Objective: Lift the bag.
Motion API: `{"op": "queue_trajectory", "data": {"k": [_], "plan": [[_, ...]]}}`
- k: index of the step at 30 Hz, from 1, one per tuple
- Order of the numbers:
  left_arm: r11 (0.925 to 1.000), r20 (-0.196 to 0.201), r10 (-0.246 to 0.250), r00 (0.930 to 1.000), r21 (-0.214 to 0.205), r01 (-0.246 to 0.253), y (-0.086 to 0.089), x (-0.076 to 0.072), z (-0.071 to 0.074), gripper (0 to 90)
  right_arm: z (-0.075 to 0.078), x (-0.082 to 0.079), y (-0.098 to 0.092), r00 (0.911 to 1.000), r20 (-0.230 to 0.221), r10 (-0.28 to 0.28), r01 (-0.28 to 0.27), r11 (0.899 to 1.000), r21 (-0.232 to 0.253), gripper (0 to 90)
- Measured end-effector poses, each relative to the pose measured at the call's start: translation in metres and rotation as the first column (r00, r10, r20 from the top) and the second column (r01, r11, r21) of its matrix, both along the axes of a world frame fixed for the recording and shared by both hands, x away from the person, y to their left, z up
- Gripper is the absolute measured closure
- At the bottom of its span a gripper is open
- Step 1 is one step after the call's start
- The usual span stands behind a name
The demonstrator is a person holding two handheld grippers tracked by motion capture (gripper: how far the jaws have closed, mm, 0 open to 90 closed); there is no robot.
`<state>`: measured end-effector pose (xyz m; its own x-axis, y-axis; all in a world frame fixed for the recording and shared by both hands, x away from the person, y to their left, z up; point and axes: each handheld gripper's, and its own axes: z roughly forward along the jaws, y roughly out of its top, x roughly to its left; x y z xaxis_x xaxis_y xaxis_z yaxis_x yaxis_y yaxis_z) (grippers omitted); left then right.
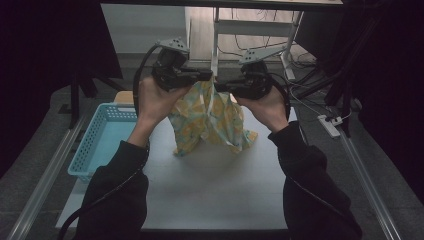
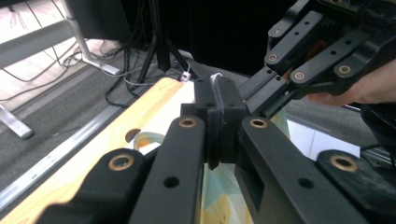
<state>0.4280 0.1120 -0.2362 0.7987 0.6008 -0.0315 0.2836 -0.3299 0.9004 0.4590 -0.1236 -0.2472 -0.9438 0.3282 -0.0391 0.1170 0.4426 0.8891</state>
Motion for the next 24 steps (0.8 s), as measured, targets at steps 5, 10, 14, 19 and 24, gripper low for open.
{"op": "queue_trajectory", "data": {"k": [5,10,14,19,24], "plan": [[0.9998,0.011,0.012,0.9999,-0.015,-0.012,-0.001,0.003,0.003,90.0,0.005,0.001,-0.001,0.9999,0.013,-0.01,0.01,1.0,0.009,90.0],[0.9997,0.001,0.021,0.9998,-0.013,-0.021,-0.005,0.012,-0.007,90.0,-0.003,0.006,-0.001,0.9993,0.013,-0.036,0.036,0.999,0.001,90.0],[0.9995,-0.008,0.03,0.9995,0.004,-0.03,-0.009,0.021,-0.016,90.0,-0.013,0.015,0.0,0.998,0.002,-0.063,0.063,0.998,-0.005,90.0],[0.9985,-0.031,0.045,0.9985,0.033,-0.044,-0.014,0.032,-0.031,89.4,-0.028,0.026,0.003,0.9959,-0.02,-0.088,0.088,0.996,-0.017,90.0],[0.9977,-0.06,0.058,0.9965,0.038,-0.056,-0.015,0.041,-0.042,88.7,-0.039,0.034,0.004,0.9932,-0.039,-0.109,0.108,0.994,-0.022,88.9]]}}
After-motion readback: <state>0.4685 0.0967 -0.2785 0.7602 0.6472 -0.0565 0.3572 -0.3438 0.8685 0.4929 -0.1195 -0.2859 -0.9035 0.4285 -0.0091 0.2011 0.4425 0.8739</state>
